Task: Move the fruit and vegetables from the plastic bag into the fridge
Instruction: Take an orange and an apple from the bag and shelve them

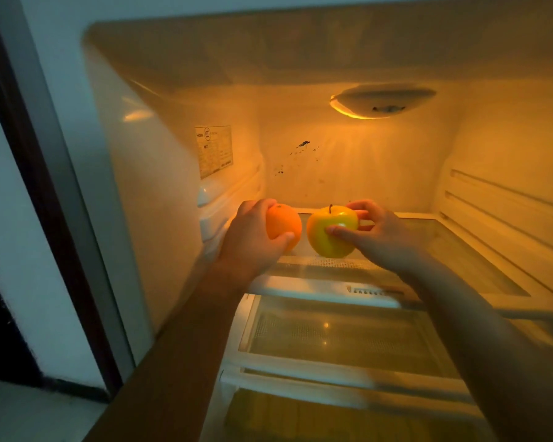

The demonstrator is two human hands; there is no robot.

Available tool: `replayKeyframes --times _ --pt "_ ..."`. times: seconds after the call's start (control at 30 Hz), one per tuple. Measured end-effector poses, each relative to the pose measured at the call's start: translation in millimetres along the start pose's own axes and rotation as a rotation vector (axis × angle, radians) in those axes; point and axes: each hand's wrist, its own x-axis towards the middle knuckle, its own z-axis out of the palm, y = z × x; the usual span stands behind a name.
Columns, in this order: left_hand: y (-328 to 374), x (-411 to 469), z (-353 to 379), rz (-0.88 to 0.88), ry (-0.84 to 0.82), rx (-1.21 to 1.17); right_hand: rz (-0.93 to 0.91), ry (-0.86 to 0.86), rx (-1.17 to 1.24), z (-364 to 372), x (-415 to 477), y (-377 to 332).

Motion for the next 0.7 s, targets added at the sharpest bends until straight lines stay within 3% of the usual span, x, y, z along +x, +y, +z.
replayKeyframes --times 0.2,0.7 --pt "2 32 17 -0.066 -0.019 -0.041 0.095 -0.1 0.183 -3 45 3" --pt "-15 61 41 0.008 -0.031 -0.03 0.061 -0.05 0.086 7 79 32"
